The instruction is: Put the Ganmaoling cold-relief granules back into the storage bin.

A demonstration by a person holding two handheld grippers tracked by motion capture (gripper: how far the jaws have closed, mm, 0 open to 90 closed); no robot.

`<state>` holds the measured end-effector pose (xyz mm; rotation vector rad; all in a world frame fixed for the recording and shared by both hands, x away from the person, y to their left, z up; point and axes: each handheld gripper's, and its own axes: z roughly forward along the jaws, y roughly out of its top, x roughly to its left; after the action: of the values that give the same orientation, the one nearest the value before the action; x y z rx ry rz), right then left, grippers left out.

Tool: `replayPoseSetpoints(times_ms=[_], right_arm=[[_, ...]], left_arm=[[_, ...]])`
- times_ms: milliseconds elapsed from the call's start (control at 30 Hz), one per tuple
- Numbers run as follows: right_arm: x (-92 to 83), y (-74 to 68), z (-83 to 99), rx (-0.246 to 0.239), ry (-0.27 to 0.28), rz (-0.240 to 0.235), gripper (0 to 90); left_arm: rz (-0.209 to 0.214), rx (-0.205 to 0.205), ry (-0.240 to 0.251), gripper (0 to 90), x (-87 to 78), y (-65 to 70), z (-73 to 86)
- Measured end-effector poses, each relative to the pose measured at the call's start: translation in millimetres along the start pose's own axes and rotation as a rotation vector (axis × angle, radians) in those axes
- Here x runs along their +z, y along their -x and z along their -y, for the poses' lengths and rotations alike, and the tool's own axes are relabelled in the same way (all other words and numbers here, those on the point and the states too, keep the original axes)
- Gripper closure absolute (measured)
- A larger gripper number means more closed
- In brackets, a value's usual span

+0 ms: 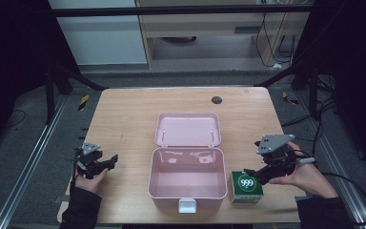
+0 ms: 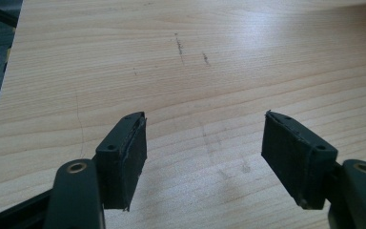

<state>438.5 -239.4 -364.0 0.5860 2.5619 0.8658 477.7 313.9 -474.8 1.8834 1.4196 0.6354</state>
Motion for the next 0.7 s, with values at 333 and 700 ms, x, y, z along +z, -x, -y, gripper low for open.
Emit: replayPoseSetpoints(times_ms=[333, 700], right_arm=[[8.2, -6.0, 2.5, -0.050, -0.065, -0.054, 6.1], [17.1, -13.1, 5.0, -0.092, -0.108, -0.116, 4.9]], left_arm=[[0.000, 0.006, -0.007, 31.2, 0.8, 0.7, 0.1], [-0.001, 0.008, -0.007, 31.2, 0.6, 0.8, 0.1]])
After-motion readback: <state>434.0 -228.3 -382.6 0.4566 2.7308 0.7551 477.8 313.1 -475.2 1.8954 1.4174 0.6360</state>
